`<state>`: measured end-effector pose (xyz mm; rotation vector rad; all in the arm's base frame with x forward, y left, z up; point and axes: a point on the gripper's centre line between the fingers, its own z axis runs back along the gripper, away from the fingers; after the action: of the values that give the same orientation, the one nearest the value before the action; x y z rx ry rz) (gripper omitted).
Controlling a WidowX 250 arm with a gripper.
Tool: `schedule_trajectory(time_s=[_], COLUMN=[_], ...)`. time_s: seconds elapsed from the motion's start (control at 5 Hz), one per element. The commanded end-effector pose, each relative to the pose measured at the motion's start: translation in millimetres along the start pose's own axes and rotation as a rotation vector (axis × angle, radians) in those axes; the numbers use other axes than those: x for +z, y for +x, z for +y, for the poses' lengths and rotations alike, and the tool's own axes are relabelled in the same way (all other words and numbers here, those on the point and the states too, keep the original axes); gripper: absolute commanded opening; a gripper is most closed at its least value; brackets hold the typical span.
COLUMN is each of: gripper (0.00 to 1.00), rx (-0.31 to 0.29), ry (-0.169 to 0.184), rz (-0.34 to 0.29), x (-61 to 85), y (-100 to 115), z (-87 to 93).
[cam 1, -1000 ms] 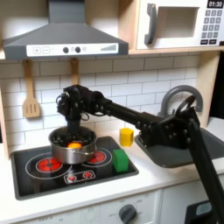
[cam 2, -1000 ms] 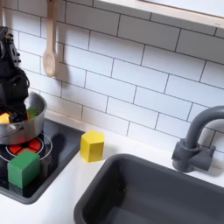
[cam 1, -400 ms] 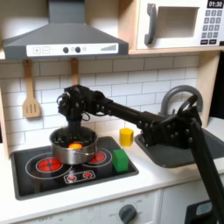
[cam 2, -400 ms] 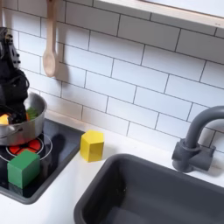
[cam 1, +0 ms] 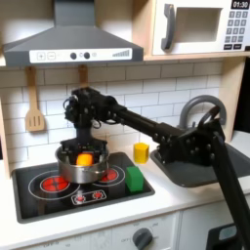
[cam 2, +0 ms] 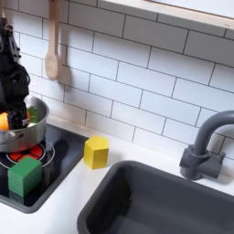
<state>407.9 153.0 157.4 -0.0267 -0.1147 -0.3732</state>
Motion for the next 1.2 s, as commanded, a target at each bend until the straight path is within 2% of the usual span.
schedule_trajectory(time_s=[0.0,0.2,0.6,0.8,1.0], gripper=[0.00,0.00,0.00,0.00,0.00], rx=[-0.023,-0.024,-0.040,-0.074,-0.077], ry=[0.039,0.058,0.033,0.028,0.014], rz=[-0.046,-0.068,-0.099,-0.111,-0.108], x=[38.1,58.5,72.8,78.6,75.7], y=[0,-2,-3,2,3], z=[-8.5,-12.8,-33.9,-56.0,-79.7])
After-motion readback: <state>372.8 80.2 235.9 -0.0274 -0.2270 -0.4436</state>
